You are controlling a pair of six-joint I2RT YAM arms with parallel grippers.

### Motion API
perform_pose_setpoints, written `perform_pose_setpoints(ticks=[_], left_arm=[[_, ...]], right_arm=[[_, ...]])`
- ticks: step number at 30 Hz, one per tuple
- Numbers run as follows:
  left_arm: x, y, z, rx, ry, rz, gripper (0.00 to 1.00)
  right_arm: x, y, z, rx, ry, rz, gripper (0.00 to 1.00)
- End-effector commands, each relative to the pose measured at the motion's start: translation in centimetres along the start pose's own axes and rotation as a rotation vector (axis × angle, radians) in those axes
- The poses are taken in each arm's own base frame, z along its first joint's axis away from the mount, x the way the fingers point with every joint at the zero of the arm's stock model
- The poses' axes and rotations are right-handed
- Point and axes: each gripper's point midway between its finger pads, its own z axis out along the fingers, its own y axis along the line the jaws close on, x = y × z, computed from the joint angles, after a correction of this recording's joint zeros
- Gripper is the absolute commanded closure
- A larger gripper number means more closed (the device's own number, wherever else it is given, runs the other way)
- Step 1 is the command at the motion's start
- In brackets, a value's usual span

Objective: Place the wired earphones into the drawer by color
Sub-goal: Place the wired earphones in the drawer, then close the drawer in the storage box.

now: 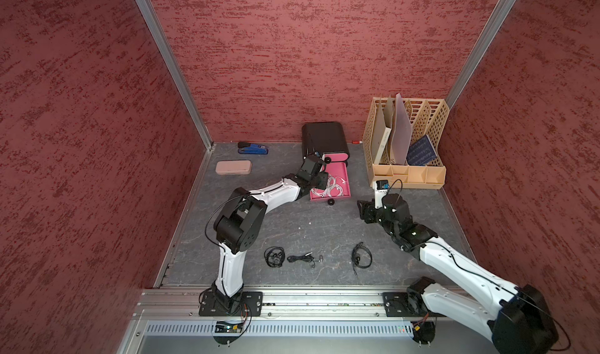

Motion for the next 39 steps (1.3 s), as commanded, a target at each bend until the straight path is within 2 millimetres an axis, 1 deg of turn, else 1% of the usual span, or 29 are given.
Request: perform_pose_setpoints(ticks=[1,4,7,10,12,17,21,22,24,25,27,30,31,32,33,36,39], left_arm=[[-2.7,-0.7,-3.7,0.040,-0.097,-0.029,0.47],[-2.7,-0.6,-5.6,0.049,-0.111,-0.029,0.42],[-2.3,-0.5,-7.6,0.066,-0.122,-0.029,0.32],[-1.5,-0.1,-9.8,0.073,-0.135,-0.031,0.16],[-0.8,0.3,-11.4,0.079,-0.147,-0.039,0.01],[1.1,1.2,-14.8,0.111,-0.158,-0.054,0.00],[3.1,1.7,-16.7,0.127,-0.160,-0.041,0.00],[3.6,1.9,-17.2,0.126,-0.171,-0.033,0.00],[4.5,2.4,-17.9,0.119,-0.192,-0.016,0.00],[4.8,2.7,-18.2,0.116,-0.210,-0.009,0.00],[5.7,3.1,-18.6,0.110,-0.240,0.005,0.00],[6.4,3.8,-19.0,0.103,-0.298,0.005,0.00],[6.5,3.8,-19.3,0.108,-0.308,-0.002,0.00],[6.5,3.7,-19.4,0.113,-0.311,0.001,0.00],[6.4,3.6,-19.6,0.117,-0.317,0.001,0.00],[6.5,3.5,-19.7,0.127,-0.320,-0.007,0.00],[6.5,3.5,-19.6,0.128,-0.317,-0.008,0.00]], right_arm=[[-0.2,-0.2,0.2,0.005,-0.020,0.004,0.34],[0.0,0.1,0.6,-0.009,-0.002,0.005,0.34],[0.3,0.5,1.0,-0.028,0.013,-0.003,0.33],[0.6,1.0,1.5,-0.054,0.037,-0.008,0.34],[0.8,1.6,1.9,-0.084,0.053,0.006,0.34],[1.3,3.7,3.1,-0.183,0.106,0.101,0.34],[2.3,4.6,4.4,-0.220,0.139,0.183,0.34],[2.6,4.7,4.8,-0.222,0.148,0.200,0.28],[3.1,5.3,5.4,-0.235,0.160,0.219,0.21],[3.4,5.6,5.8,-0.238,0.164,0.224,0.19],[3.8,6.0,6.5,-0.240,0.165,0.227,0.19],[4.1,6.7,7.5,-0.238,0.164,0.223,0.19],[3.7,7.1,7.6,-0.246,0.152,0.223,0.19],[4.5,7.2,8.3,-0.240,0.166,0.218,0.19],[4.7,7.4,8.7,-0.241,0.162,0.216,0.19],[4.8,8.3,9.5,-0.262,0.140,0.222,0.21],[4.9,8.6,10.3,-0.270,0.112,0.231,0.21]])
